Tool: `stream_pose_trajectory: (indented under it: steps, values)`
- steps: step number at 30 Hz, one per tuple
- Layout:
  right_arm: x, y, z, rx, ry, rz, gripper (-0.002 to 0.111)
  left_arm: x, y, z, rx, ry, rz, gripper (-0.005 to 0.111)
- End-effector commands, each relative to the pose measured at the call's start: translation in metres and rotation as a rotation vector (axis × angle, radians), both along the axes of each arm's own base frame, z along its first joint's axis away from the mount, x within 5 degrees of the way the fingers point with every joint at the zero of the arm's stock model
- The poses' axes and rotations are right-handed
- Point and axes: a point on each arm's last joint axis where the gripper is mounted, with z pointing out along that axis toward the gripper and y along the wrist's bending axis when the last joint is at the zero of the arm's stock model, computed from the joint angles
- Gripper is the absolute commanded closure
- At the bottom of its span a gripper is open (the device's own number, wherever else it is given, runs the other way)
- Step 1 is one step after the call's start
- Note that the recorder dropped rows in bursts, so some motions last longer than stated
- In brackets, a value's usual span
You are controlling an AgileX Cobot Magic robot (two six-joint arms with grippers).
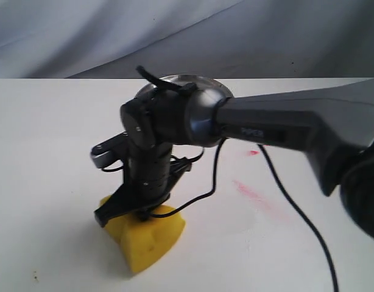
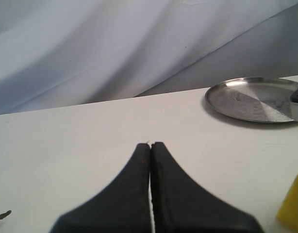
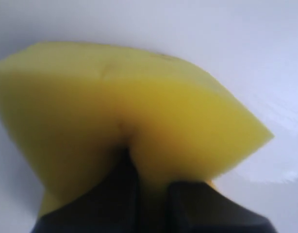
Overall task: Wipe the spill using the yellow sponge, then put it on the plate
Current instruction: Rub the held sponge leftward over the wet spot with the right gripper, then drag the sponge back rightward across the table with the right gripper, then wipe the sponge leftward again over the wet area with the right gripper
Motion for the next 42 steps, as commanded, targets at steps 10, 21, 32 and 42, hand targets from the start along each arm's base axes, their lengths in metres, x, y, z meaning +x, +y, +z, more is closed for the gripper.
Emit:
stream_pose_trajectory:
  steps: [10,21,32,42]
  values:
    - [0.055,-0.023,-0.003,-0.221,-0.11,-0.002,0.108,0.0,0.0,0.002,-0.007,-0.013,0.002,0.107]
    - [0.093,-0.137,-0.009,-0.37,-0.083,-0.166,0.108,0.0,0.0,0.002,-0.007,-0.013,0.002,0.107]
    - [0.061,-0.202,-0.011,-0.355,0.01,-0.297,0.108,0.0,0.0,0.002,-0.007,-0.013,0.002,0.107]
    - [-0.008,-0.083,0.004,-0.079,-0.052,-0.074,0.108,0.0,0.0,0.002,-0.007,-0.013,0.002,0.107]
